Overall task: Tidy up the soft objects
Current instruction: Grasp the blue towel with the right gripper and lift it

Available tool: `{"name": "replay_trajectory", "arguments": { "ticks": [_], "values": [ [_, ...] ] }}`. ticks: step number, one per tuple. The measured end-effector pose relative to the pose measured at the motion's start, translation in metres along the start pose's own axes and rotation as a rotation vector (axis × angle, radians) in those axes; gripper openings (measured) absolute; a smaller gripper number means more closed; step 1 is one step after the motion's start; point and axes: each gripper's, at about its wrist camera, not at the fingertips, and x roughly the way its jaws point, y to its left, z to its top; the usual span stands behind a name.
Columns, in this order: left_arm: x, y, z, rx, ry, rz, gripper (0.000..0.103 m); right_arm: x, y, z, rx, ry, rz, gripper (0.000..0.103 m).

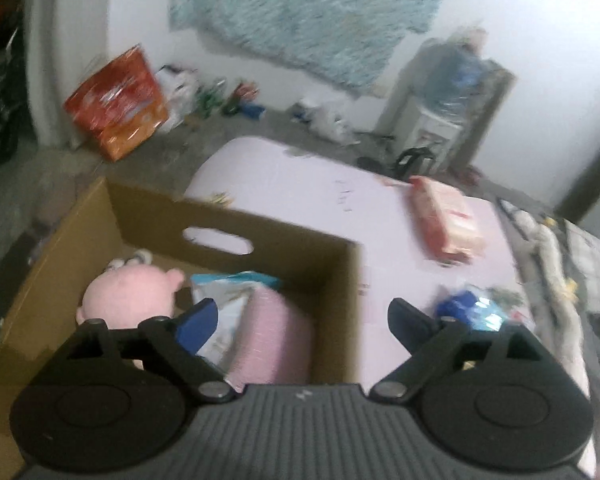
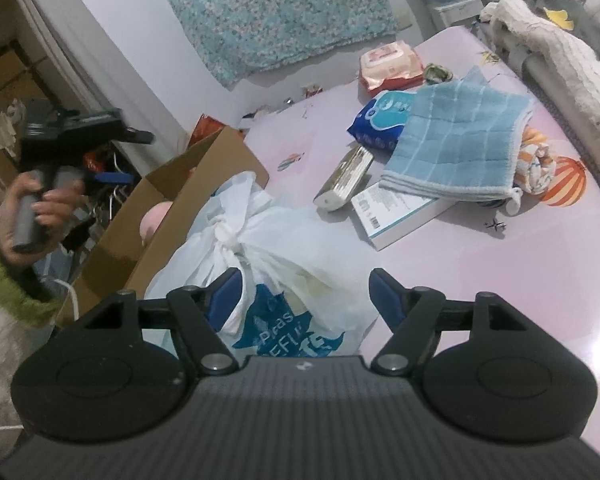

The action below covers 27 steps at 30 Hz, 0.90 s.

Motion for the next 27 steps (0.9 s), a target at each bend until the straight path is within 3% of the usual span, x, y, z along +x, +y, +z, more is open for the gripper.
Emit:
{"name": "replay_trajectory", "arguments": {
  "ticks": [4, 8, 13, 21, 24, 26, 27],
  "values": [
    [-0.033, -0.04, -0.014, 0.101, -0.005, -0.077, 0.098, -0.008, -0.009, 0.003, -0.014, -0.045, -0.034, 0.075],
    [-0.053, -0.083, -0.041, 0.193, -0.016, -0.107, 0.1, -0.024, -0.027, 0.021, -0.071, -0.149, -0.111, 0.084],
    [-0.053, -0.124, -0.087, 0.216, -0.052, -0.127, 0.1, -0.017, -0.09, 0.064, 0.025, -0.265, -0.157, 0.085],
    [-0.042, -0.145, -0.141, 0.175, -0.078, -0.11, 0.098, 0.056, -0.169, 0.123, 0.153, -0.191, -0.161, 0.083],
    [-0.042, -0.149, -0.155, 0.209, -0.085, -0.099, 0.097, 0.083, -0.193, 0.132, 0.234, -0.122, -0.105, 0.072],
    [-0.044, -0.15, -0.161, 0.213, -0.087, -0.112, 0.097, 0.095, -0.201, 0.133, 0.26, -0.076, -0.077, 0.039],
    [-0.046, -0.148, -0.163, 0.213, -0.087, -0.121, 0.097, 0.098, -0.204, 0.134, 0.27, -0.057, -0.058, 0.033]
  ]
}}
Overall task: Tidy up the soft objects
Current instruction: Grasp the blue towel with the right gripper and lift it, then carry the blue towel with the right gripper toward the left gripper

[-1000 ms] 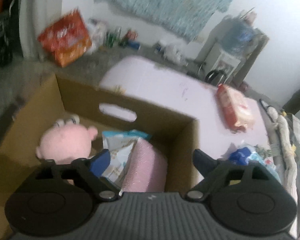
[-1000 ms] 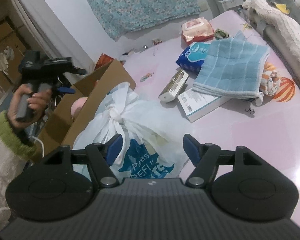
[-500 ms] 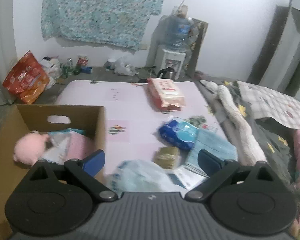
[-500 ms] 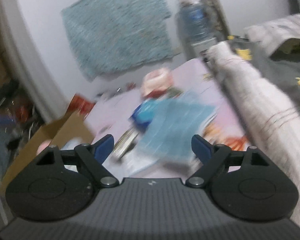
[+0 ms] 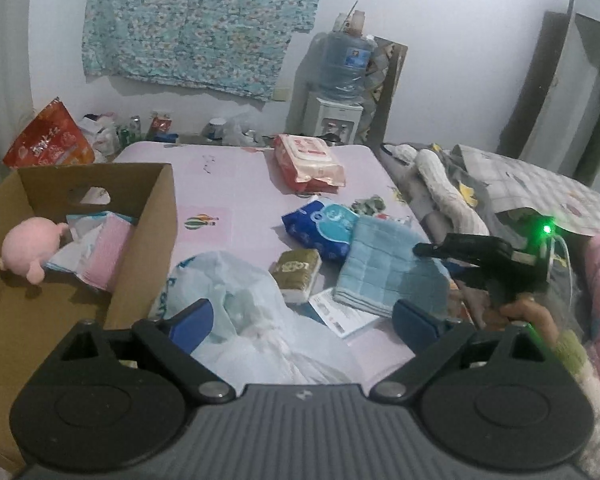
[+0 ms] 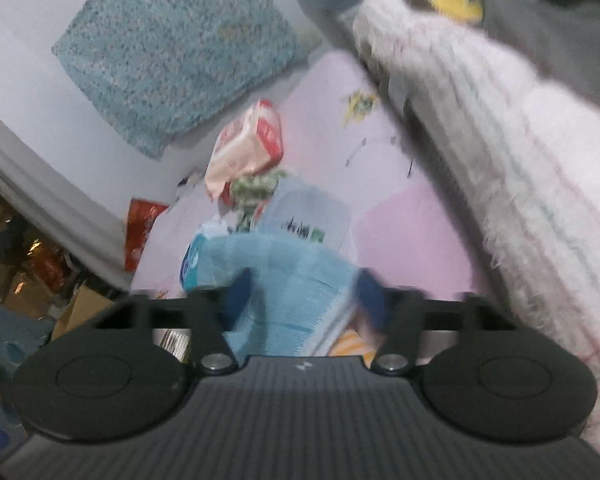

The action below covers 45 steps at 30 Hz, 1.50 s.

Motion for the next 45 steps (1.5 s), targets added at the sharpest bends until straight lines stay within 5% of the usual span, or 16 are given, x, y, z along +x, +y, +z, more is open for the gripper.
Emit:
{"name": "replay_trajectory", "arguments": {
  "ticks": [3, 11, 20, 26, 34, 45],
  "values": [
    [-0.003, 0.003, -0.004, 0.002, -0.011, -0.003, 0.097, -0.003, 0.009, -0.001, -0.025, 0.001, 0.025, 0.018],
    [-0.007, 0.007, -0.016, 0.003, -0.033, -0.062, 0.097, -0.066, 0.082, -0.014, -0.288, -0.091, 0.106, 0.014],
    [-0.002, 0.008, -0.035, 0.016, 0.009, -0.157, 0.09, -0.147, 0.098, -0.121, -0.402, 0.02, 0.209, 0.014],
    [-0.001, -0.001, -0.052, 0.049, 0.075, -0.228, 0.085, -0.174, 0.058, -0.185, -0.153, 0.115, 0.218, 0.014],
    [0.013, -0.026, -0.079, 0.064, 0.206, -0.341, 0.081, -0.194, 0.003, -0.214, 0.145, 0.076, 0.128, 0.014],
    [0.091, -0.049, -0.108, -0.036, 0.519, -0.431, 0.081, -0.19, -0.025, -0.23, 0.229, 0.059, 0.113, 0.015]
  ]
}}
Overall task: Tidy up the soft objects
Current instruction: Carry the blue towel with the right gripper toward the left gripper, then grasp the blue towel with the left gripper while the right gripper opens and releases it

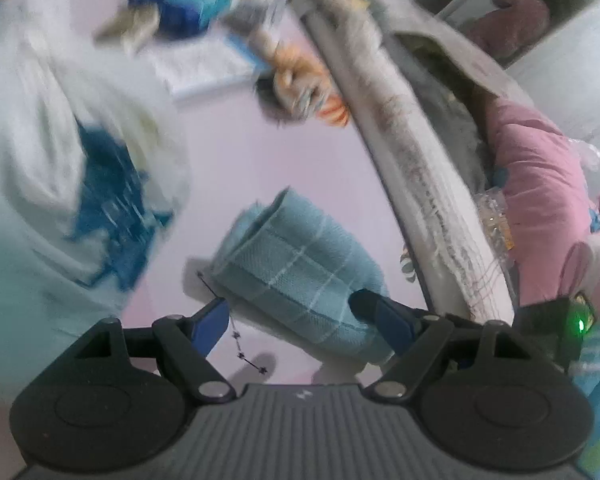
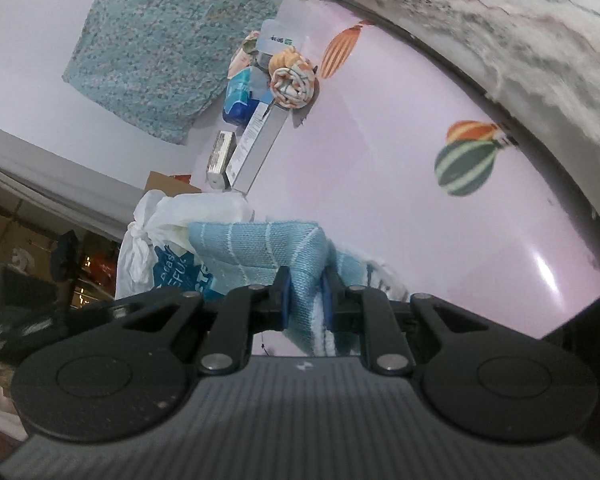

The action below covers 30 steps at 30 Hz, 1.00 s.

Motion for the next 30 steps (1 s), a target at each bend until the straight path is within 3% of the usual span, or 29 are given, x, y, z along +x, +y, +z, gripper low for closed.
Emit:
{"name": "replay_trajectory", "arguments": {
  "ticks": [3, 6, 12, 15, 19, 20, 26, 30],
  "values": [
    [0.02, 0.008, 0.006, -0.069, 0.055, -0.004, 0.081, -0.002, -0.003, -0.002, -0.004, -0.002, 0.013, 0.015],
    [0.028, 0.01, 0.012, -0.105, 0.052, -0.028, 0.087, -0.004, -0.002, -0.006, -0.049, -0.007, 0.011, 0.015],
    [0.038, -0.004, 0.021, -0.094, 0.055, 0.005, 0.09, -0.006, 0.003, -0.014, -0.151, -0.022, 0.006, 0.016],
    [0.041, -0.016, 0.025, -0.049, 0.031, 0.062, 0.071, -0.008, 0.008, -0.019, -0.198, -0.025, 0.006, 0.019],
    [0.045, -0.029, 0.026, 0.043, 0.013, 0.166, 0.035, -0.009, 0.022, -0.024, -0.314, -0.028, -0.032, 0.027],
    [0.046, -0.032, 0.026, 0.061, 0.011, 0.186, 0.03, -0.011, 0.026, -0.023, -0.349, -0.029, -0.046, 0.03],
    [0.039, -0.027, 0.032, 0.101, -0.041, 0.251, 0.025, -0.024, 0.04, -0.012, -0.457, -0.105, -0.112, 0.047],
    [0.041, -0.024, 0.031, 0.11, -0.052, 0.257, 0.028, -0.007, 0.038, -0.009, -0.453, -0.048, -0.14, 0.048]
  ]
}}
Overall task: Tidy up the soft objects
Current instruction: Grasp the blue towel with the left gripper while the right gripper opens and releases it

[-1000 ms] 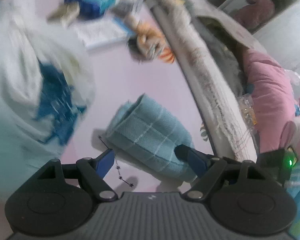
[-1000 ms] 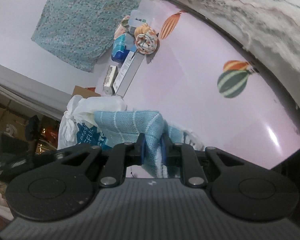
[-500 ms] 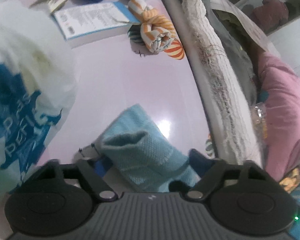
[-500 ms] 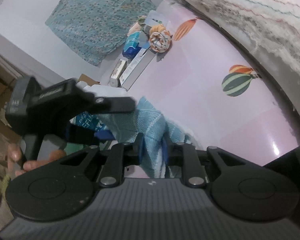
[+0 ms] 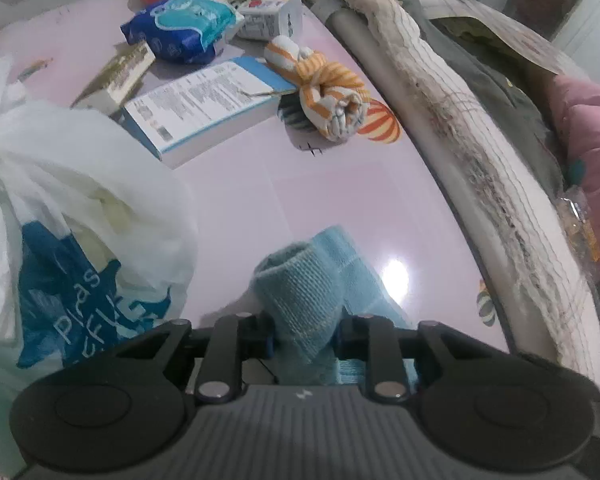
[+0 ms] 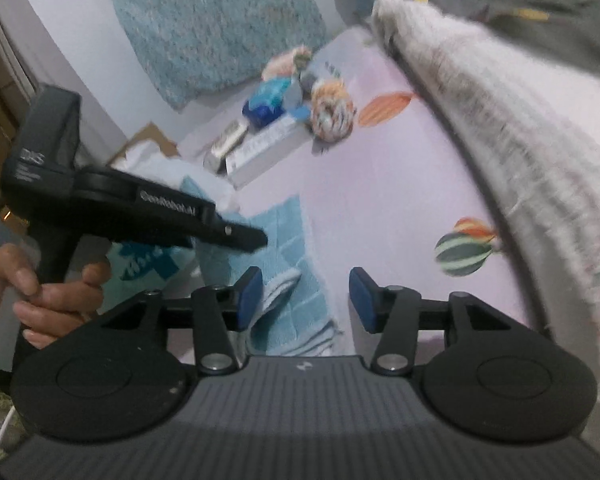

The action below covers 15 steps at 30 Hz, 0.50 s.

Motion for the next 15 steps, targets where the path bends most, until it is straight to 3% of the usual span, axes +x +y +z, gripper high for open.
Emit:
{"name": "replay_trajectory", "arguments": {
  "ticks": [5, 10, 15],
  "values": [
    [-0.003, 0.008, -0.003, -0.046, 0.013, -0.072, 0.051, 0.014, 0.015, -0.003, -0.042, 0.026, 0.035, 0.048],
    [-0.006, 0.011, -0.003, -0.084, 0.022, -0.147, 0.067, 0.014, 0.028, -0.005, -0.088, 0.027, 0.064, 0.048],
    [-0.003, 0.009, -0.004, -0.093, 0.049, -0.181, 0.075, 0.014, 0.048, -0.009, -0.186, 0.024, 0.098, 0.048]
  ]
}}
